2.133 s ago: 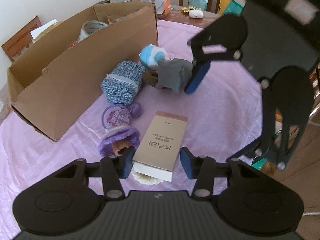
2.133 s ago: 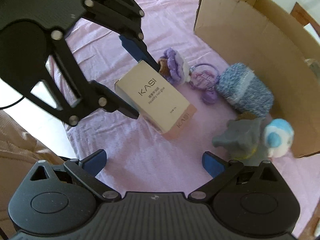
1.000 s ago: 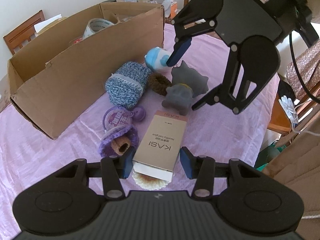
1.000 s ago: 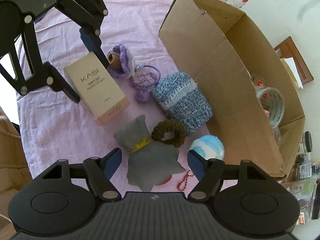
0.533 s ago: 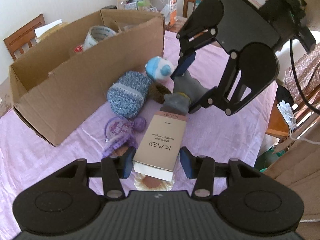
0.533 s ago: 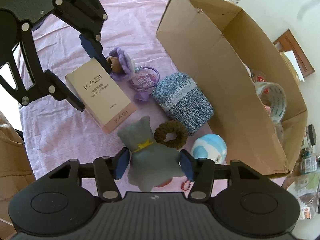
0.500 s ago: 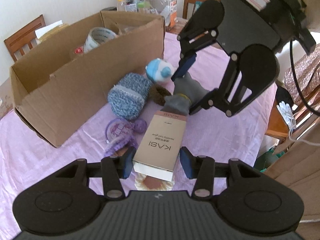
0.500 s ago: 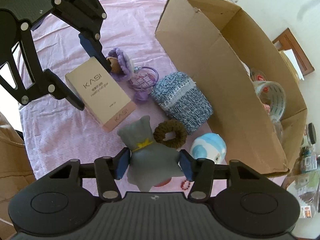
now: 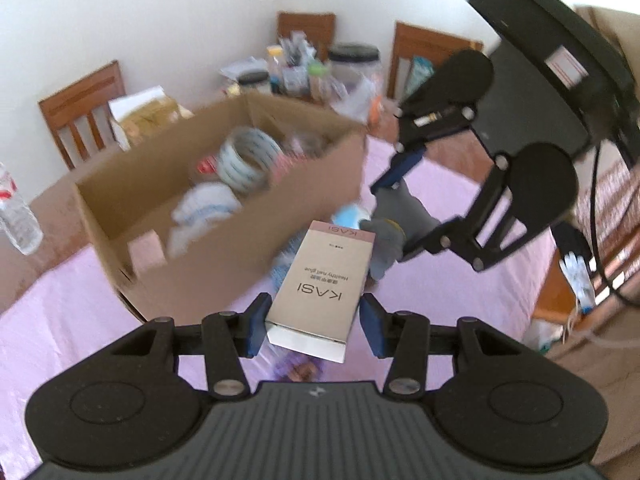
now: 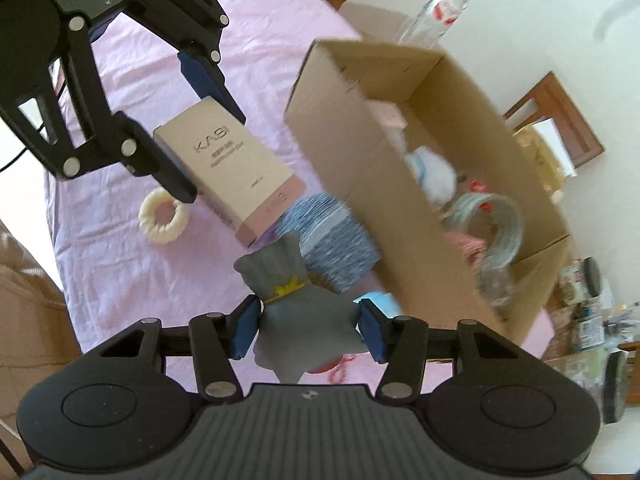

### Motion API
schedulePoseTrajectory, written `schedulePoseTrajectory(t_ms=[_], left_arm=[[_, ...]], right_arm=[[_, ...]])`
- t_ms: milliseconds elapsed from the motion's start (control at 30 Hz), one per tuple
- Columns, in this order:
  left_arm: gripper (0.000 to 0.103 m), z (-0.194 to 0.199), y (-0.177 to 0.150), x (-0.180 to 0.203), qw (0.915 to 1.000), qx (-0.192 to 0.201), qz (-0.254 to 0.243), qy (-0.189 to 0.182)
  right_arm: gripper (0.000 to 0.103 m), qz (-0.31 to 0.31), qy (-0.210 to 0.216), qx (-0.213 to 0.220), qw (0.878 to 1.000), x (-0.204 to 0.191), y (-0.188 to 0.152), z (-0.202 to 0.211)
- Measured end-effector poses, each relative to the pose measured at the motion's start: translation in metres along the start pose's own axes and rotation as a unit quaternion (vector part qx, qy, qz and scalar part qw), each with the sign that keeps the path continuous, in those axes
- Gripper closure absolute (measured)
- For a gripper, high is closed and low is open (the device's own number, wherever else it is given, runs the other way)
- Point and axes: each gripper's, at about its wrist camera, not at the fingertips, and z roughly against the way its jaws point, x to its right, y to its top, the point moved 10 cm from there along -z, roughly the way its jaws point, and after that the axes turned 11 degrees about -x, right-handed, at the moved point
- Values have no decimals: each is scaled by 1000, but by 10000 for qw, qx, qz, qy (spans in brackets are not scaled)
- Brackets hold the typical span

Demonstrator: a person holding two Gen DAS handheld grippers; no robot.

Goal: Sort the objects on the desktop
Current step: 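Lower the KASI box into the box with the left tool while the right drops the plush in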

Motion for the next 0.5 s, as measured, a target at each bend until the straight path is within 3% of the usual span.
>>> schedulePoseTrajectory(t_ms=[300,500], left_arm=[[56,19,50,-40,9981,382,-43,489],[56,3,68,-69,9974,402,112,590]], right_arm=[[44,-379,-441,409,9975,49,31,33],[44,-656,-569,503,9950,78,50,31]])
